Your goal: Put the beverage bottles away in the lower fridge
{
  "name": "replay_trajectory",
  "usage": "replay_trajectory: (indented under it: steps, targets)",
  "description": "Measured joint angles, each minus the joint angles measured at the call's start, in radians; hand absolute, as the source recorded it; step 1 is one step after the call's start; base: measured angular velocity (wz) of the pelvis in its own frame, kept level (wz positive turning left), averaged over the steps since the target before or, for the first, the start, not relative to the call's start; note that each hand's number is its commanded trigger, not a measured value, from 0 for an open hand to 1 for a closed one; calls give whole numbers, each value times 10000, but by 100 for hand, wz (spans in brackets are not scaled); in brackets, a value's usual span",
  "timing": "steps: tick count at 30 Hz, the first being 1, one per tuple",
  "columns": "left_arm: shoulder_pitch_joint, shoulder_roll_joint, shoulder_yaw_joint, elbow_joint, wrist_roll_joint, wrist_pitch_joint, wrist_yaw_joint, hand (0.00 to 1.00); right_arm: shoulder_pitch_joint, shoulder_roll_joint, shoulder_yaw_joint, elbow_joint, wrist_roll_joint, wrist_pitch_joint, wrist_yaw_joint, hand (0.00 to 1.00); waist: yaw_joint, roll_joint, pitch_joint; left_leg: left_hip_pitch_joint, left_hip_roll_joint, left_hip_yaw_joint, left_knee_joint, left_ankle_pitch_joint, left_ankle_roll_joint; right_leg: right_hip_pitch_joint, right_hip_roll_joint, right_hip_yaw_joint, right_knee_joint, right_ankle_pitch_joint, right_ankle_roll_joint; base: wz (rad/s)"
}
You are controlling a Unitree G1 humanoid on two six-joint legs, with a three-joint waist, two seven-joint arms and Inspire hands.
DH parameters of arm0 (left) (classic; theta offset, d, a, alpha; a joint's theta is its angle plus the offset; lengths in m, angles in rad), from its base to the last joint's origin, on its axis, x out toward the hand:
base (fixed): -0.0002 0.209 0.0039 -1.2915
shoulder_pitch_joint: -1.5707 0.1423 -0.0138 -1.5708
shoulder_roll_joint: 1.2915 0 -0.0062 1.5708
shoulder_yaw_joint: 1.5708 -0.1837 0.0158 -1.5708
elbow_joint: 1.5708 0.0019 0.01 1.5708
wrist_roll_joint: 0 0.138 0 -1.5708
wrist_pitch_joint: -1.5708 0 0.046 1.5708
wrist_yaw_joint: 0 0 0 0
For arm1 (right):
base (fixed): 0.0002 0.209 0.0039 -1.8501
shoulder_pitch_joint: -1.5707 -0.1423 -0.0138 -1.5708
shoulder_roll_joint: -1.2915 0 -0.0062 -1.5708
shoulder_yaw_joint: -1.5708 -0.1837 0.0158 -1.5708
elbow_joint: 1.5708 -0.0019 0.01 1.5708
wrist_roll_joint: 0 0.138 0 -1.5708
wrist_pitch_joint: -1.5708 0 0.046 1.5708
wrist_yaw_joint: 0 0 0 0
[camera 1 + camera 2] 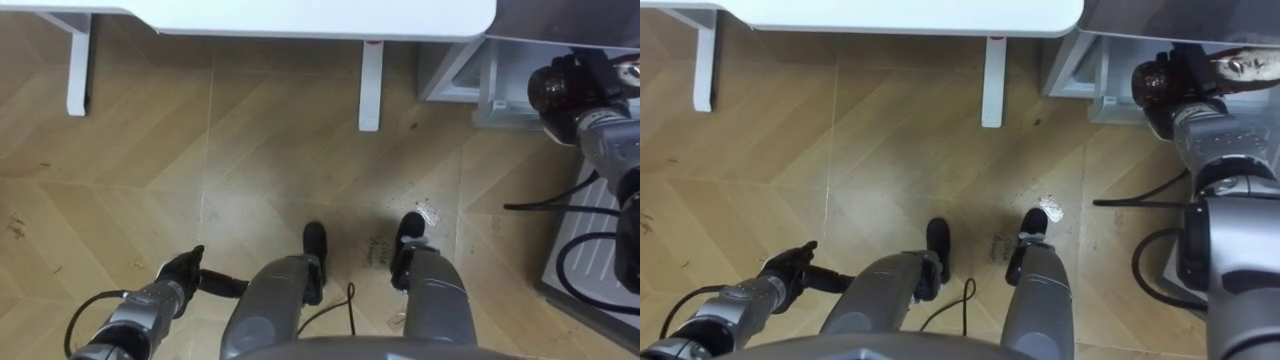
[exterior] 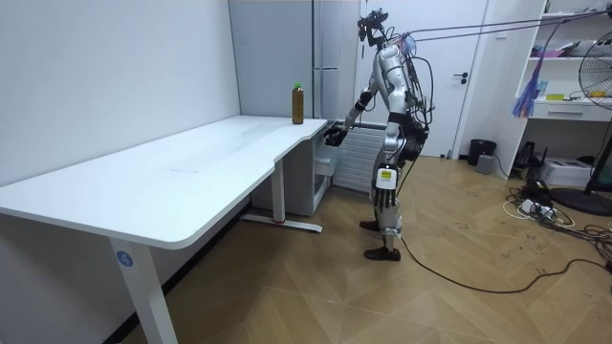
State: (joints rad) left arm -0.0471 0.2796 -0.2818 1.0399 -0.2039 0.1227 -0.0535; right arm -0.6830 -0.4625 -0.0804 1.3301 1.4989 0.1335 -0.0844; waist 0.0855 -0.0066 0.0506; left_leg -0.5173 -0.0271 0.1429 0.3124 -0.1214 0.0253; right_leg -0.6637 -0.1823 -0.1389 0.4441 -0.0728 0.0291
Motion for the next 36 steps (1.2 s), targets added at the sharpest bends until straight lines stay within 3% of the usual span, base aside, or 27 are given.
replay_trajectory:
  steps: [8,20,21,23,24,36]
  targets:
    - [34,90,-170,-117,-7,-6,43,0,-6,-87,25,3,-951,-1,0,100,-21,39,-24,-38,31,9,9,0,1,50,44,-18,-166,81,10,0]
    - [145,111,-187,-410,-28,-51,69,0,-6,-151,169,2,-908,-22,-350,100,38,93,-57,-28,152,132,-5,17,-29,54,145,-22,-269,179,-75,-2]
    - [145,111,-187,-411,-28,-57,69,0,-6,-150,169,2,-908,-22,-375,20,39,94,-57,-27,153,141,-5,17,-29,54,145,-21,-276,185,-76,-4]
    - [146,111,-187,-424,-28,-68,74,0,-6,-151,169,2,-906,-24,-472,20,38,95,-57,-25,155,168,-6,18,-29,54,145,-15,-297,205,-76,-2]
    - [146,111,-187,-425,-28,-69,76,0,-6,-151,169,2,-906,-24,-482,0,37,95,-57,-25,155,170,-6,18,-29,54,145,-14,-300,207,-75,0]
    - [159,100,-183,-489,0,-115,221,0,-52,-155,151,-34,-847,-126,-662,0,41,149,-68,-34,152,173,-40,17,-28,34,150,-7,-321,208,-73,0]
